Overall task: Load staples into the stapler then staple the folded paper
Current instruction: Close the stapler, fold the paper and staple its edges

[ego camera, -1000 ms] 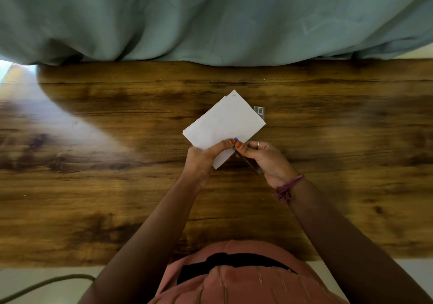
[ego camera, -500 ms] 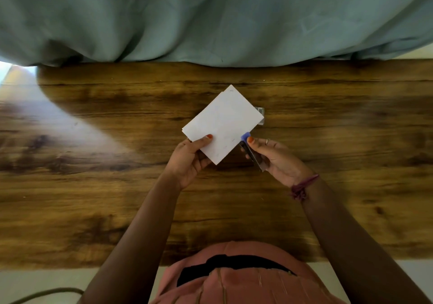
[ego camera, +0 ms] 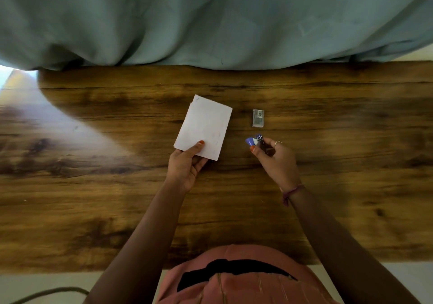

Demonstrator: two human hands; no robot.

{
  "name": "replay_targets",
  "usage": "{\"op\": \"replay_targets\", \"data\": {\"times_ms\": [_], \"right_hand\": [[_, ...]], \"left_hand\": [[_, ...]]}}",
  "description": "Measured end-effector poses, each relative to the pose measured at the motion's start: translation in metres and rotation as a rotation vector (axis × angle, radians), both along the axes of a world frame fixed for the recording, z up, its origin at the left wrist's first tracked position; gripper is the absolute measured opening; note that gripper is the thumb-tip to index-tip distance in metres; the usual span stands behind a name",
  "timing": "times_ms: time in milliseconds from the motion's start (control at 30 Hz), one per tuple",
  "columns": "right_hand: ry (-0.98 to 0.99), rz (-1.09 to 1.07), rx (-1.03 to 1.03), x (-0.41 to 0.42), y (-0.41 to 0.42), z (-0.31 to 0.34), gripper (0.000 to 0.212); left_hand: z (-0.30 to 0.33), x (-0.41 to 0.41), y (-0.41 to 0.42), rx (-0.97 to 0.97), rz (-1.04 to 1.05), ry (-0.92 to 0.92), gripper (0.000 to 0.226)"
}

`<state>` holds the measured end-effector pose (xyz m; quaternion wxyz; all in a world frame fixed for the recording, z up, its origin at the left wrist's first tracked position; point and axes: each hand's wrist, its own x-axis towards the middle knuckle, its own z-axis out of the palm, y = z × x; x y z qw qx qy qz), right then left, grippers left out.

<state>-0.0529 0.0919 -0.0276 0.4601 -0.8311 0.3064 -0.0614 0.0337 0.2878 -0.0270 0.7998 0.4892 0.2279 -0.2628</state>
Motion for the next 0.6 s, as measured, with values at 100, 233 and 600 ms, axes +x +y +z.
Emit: {"op": "replay_targets", "data": {"times_ms": [100,233,600], "right_hand": [[-0.006,0.018,-0.145,0.006,0.004,-0.002,0.050],[0.047,0.052,-0.275,0.017,0.008,-0.006,0.053],[0.138,0.090,-0.318,0.029,0.012,-0.012,0.060]], "left_hand": [[-0.005,-0.002,-0.009,0.064,0.044,0.042,0.036],[-0.009,-0.004,-0.024,0.153,0.093,0.049,0.041],[-0.007,-0.006,-0.027,0.348,-0.024,0.060,0.034]]}}
